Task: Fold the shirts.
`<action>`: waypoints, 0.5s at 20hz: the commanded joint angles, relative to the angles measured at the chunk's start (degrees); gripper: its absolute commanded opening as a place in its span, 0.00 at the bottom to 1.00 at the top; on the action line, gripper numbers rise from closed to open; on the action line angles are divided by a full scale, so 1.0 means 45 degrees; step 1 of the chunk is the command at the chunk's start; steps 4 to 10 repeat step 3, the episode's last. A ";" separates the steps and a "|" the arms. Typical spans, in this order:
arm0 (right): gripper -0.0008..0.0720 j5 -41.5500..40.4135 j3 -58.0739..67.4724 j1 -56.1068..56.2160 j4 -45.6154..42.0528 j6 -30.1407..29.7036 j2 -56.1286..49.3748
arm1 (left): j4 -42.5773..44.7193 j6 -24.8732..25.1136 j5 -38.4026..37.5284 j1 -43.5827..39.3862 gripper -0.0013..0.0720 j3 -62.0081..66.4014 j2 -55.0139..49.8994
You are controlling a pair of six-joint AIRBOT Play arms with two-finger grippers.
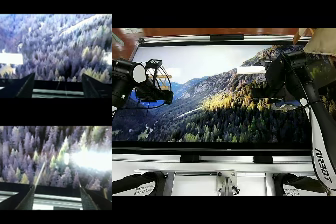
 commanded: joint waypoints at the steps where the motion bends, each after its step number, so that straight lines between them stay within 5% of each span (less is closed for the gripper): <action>1: 0.94 -0.0015 -0.0005 0.0015 0.0010 -0.0005 -0.0005 | 0.0000 0.0005 -0.0005 -0.0010 0.93 0.0010 -0.0005; 10: 0.94 -0.0015 -0.0005 0.0015 0.0010 0.0000 -0.0005 | 0.0000 0.0005 0.0000 -0.0010 0.93 0.0010 -0.0005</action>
